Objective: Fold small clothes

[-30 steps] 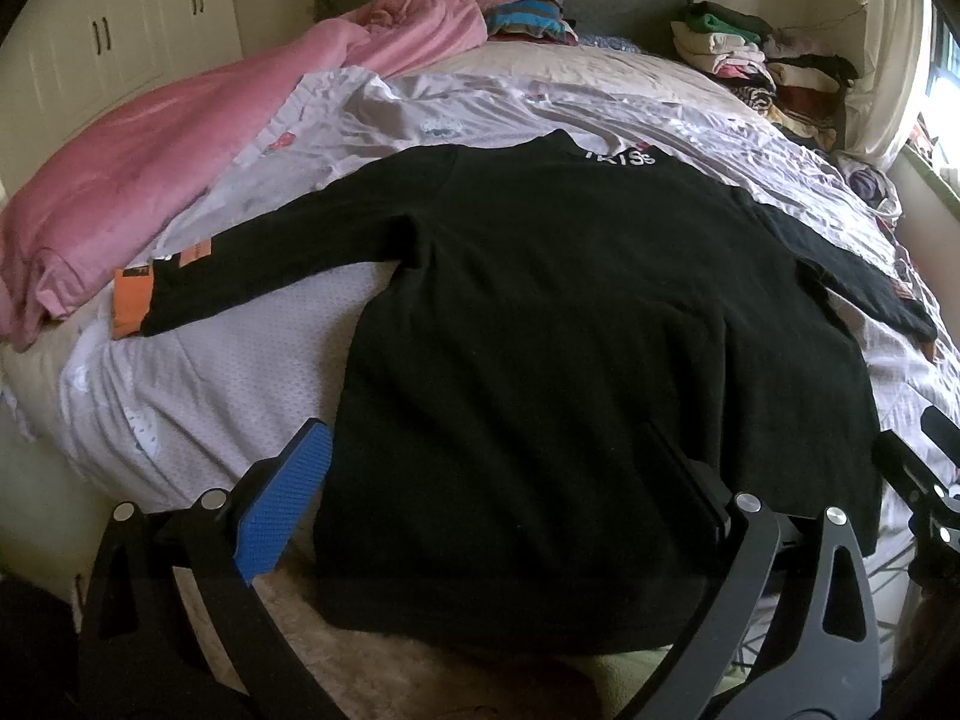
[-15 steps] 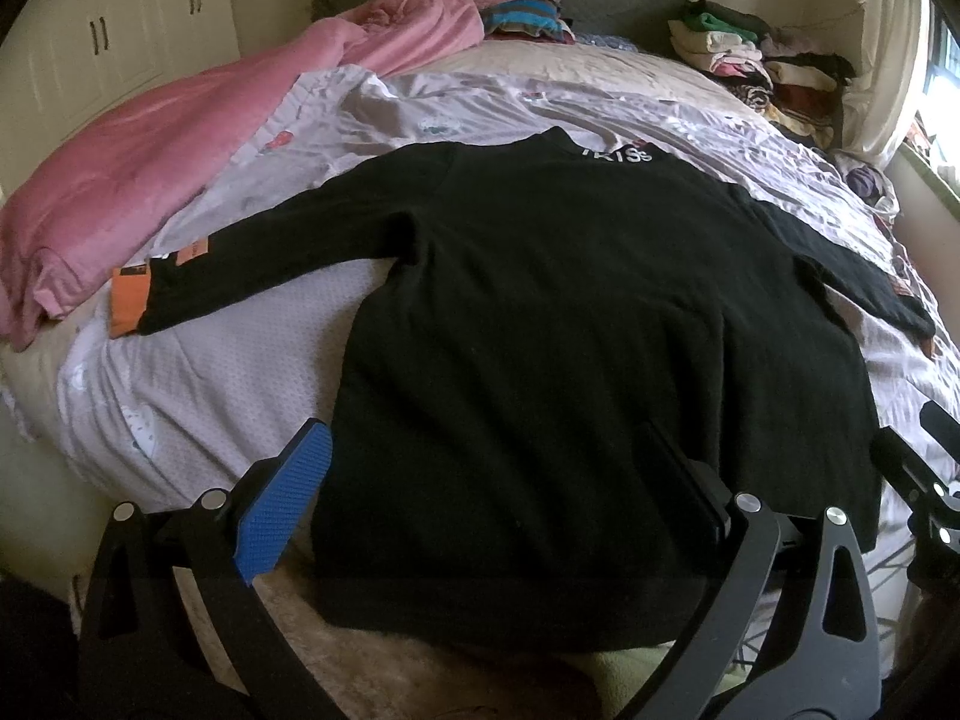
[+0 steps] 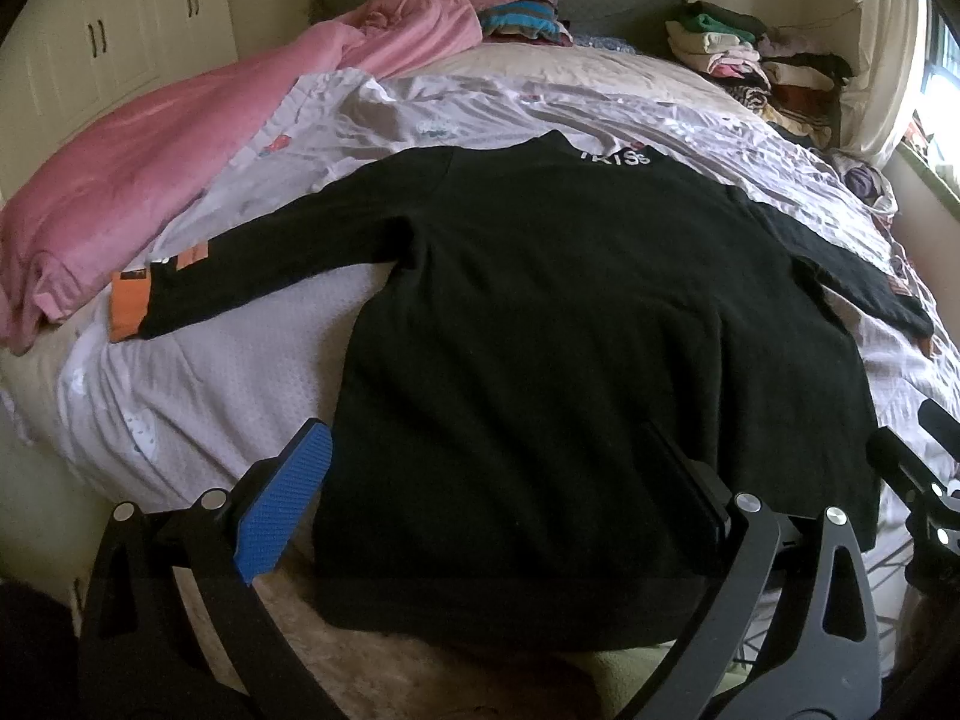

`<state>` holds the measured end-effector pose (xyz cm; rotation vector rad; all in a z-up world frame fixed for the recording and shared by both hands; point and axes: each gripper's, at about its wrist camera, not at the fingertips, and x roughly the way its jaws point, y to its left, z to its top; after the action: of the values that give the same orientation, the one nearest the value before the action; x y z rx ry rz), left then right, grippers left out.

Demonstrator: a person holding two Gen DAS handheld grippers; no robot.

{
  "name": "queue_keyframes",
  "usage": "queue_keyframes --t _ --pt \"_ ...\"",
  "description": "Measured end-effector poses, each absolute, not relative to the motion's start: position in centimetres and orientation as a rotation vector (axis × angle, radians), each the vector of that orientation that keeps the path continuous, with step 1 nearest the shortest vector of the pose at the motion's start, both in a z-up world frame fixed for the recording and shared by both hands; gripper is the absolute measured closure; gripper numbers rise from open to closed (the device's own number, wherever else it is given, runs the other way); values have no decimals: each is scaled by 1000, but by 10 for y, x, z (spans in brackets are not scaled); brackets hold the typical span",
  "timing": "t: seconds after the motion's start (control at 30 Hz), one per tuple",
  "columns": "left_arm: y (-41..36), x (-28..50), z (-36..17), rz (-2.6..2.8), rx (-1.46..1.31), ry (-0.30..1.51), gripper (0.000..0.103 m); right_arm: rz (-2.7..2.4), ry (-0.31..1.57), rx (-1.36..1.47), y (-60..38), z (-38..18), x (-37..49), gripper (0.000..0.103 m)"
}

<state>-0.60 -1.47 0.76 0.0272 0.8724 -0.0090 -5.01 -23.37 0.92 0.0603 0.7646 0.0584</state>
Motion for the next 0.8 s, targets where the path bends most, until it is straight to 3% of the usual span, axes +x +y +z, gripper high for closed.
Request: queue_keyframes --t 0.8 --pt "-10 -7 23 -13 20 833 9 72 741 76 -235 17 -47 4"
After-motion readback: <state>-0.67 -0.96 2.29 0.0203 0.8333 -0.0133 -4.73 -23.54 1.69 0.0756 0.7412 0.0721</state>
